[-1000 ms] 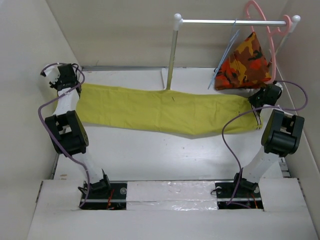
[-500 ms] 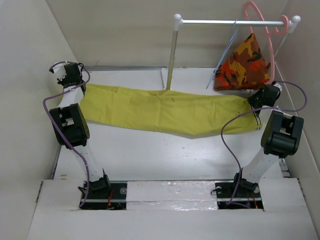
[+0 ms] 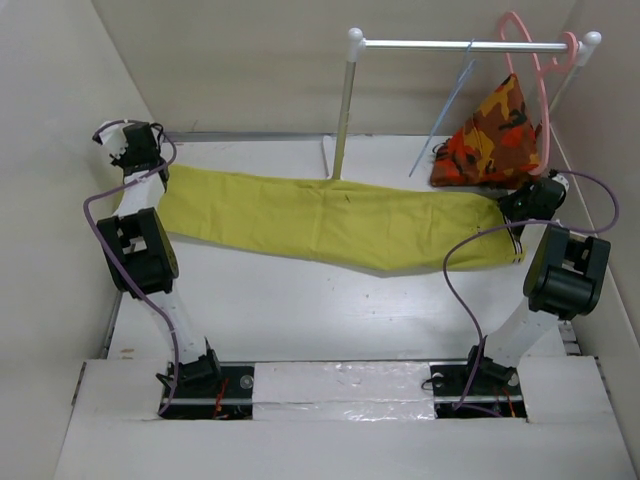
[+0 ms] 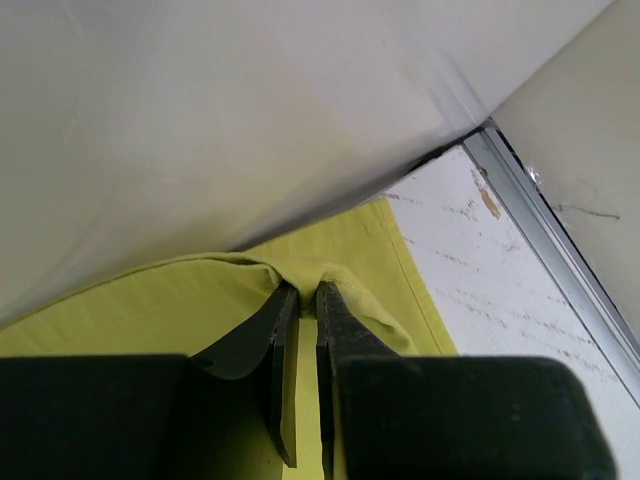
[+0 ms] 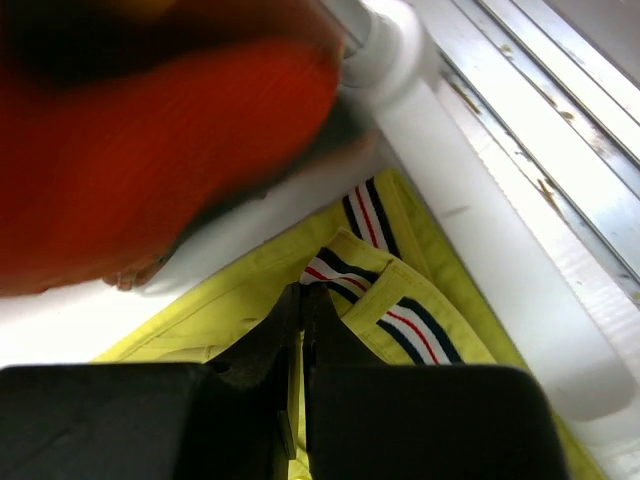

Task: Place the trousers on the hanger
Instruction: Fold the trousers at the center of the board.

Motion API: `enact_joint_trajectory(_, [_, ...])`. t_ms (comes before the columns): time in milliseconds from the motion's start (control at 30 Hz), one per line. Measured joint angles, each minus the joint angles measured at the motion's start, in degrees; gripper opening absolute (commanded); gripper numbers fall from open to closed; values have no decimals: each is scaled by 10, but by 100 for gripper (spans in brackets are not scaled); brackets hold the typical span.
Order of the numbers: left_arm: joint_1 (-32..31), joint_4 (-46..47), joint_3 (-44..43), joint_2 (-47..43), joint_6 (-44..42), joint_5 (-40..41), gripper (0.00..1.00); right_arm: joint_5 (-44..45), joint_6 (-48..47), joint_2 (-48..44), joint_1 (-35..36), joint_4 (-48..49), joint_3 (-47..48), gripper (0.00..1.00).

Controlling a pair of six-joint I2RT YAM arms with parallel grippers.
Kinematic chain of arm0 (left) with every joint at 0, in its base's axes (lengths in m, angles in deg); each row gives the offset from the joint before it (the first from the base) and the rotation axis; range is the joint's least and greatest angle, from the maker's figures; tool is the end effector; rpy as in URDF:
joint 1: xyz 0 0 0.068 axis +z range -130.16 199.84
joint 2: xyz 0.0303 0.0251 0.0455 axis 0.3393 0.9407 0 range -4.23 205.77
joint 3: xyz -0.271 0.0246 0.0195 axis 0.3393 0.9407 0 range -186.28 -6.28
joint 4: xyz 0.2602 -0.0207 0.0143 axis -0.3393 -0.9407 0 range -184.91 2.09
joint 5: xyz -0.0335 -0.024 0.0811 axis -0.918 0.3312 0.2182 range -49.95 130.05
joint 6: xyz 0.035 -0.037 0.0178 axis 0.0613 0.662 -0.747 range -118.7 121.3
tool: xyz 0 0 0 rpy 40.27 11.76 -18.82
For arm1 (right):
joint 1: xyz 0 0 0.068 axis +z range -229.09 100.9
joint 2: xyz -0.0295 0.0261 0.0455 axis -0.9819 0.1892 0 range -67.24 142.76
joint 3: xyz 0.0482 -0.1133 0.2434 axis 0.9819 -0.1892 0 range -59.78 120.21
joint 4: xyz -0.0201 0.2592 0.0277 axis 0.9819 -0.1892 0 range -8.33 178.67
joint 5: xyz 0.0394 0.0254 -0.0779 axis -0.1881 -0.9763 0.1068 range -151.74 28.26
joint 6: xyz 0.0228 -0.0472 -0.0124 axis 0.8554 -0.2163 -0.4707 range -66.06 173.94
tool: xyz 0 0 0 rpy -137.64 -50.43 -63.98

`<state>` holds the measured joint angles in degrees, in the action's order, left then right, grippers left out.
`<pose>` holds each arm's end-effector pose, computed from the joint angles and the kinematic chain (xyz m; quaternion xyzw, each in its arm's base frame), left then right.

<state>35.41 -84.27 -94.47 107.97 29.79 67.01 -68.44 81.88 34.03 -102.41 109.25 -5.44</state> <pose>0.4456 0.1410 0.2762 -0.4229 0.6902 0.1277 0.5732 0.3513 -0.1469 0.1859 0.3391 0.7781 0.0708 0.5240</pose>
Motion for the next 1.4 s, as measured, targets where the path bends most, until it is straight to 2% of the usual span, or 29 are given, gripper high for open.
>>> enact_joint_trajectory(300, [5, -2, -57, 18, 5, -26, 0, -14, 8, 11, -10, 10, 2, 0])
enact_joint_trajectory(433, [-10, -9, -169, 96, 4, -34, 0, -14, 8, 15, -11, 10, 3, 0])
enact_joint_trajectory(667, [-28, -62, -266, 207, -2, -28, 0, -19, 7, 23, -10, 9, 15, 0])
enact_joint_trajectory(733, [-28, -79, -271, 220, -10, -25, 6, -18, 3, 29, -7, 5, 25, 0])
enact_joint_trajectory(767, [-28, -87, -273, 226, -15, -23, 18, -16, 2, 31, -5, 4, 28, 0])
enact_joint_trajectory(833, [-27, -105, -290, 238, -28, -14, 28, -12, -1, 34, -2, 2, 33, 9])
enact_joint_trajectory(867, [-27, -112, -303, 244, -32, -9, 37, -12, -3, 34, -1, 2, 33, 13])
enact_joint_trajectory(900, [-26, -115, -314, 249, -39, -5, 43, -12, -5, 34, 0, 2, 33, 26])
enact_joint_trajectory(967, [-26, -118, -320, 250, -46, 2, 54, -12, -10, 34, 1, 1, 34, 41])
enact_joint_trajectory(1000, [-26, -119, -322, 249, -50, 6, 57, -12, -12, 34, 1, 0, 34, 55])
enact_joint_trajectory(1033, [-26, -119, -322, 247, -52, 7, 58, -12, -14, 34, 1, -1, 34, 61])
enact_joint_trajectory(1100, [-28, -120, -314, 240, -56, 7, 58, -12, -21, 33, 1, -7, 35, 71])
enact_joint_trajectory(1167, [-30, -111, -265, 207, -57, 8, 56, -14, -27, 29, 1, -17, 36, 73])
enact_joint_trajectory(1300, [-40, -100, -106, 85, -42, -7, 36, -20, -33, -15, 1, -32, 13, 74])
enact_joint_trajectory(1367, [-43, -91, -39, 24, -28, -27, 24, -23, -36, -56, 3, -33, -21, 68])
enact_joint_trajectory(1400, [-45, -91, -15, 0, -19, -36, 24, -24, -37, -78, 5, -31, -41, 51])
